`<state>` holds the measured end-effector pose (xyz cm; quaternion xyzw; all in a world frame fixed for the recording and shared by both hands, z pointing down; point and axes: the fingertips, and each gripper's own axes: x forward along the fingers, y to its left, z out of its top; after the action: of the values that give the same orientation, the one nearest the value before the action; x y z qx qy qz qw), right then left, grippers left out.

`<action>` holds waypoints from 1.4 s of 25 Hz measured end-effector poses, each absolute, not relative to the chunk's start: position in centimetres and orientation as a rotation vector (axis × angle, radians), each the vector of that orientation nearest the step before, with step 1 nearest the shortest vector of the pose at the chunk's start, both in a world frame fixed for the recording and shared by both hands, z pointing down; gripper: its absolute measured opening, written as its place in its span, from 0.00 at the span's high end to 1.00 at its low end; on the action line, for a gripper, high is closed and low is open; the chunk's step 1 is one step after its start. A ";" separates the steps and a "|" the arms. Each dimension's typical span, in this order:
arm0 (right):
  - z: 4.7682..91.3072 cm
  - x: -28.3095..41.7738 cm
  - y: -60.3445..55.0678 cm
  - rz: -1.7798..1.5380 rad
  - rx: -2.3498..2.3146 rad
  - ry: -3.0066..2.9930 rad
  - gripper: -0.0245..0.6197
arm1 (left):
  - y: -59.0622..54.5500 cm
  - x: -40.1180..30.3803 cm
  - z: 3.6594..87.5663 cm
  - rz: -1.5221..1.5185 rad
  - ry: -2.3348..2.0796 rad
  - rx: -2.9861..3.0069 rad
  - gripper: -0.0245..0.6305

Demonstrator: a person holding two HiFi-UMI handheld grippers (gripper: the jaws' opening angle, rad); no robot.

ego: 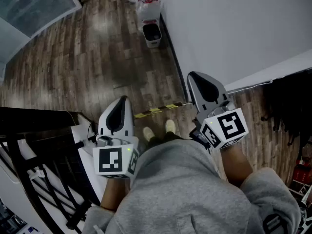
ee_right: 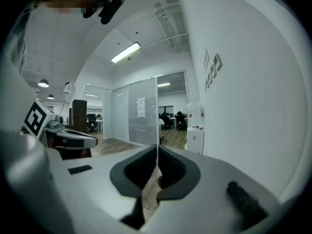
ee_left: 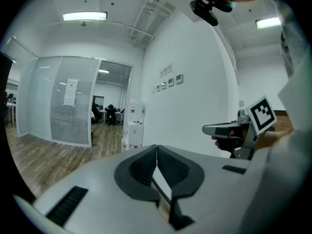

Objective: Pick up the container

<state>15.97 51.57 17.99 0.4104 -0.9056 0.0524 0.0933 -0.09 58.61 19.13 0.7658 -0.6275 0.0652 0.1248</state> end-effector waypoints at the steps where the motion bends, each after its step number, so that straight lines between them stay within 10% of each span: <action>1: 18.0 15.8 51.6 0.151 1.216 -2.690 0.92 | 58.5 -0.2 19.0 0.184 -1.827 2.228 0.94; 35: 19.8 9.7 49.7 0.117 1.212 -2.675 0.92 | 55.2 -5.8 21.0 0.208 -1.781 2.212 0.94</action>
<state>9.66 49.68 19.82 0.4103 -0.9055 0.0395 0.1010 -5.77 55.25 20.97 0.7684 -0.6188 0.0721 0.1465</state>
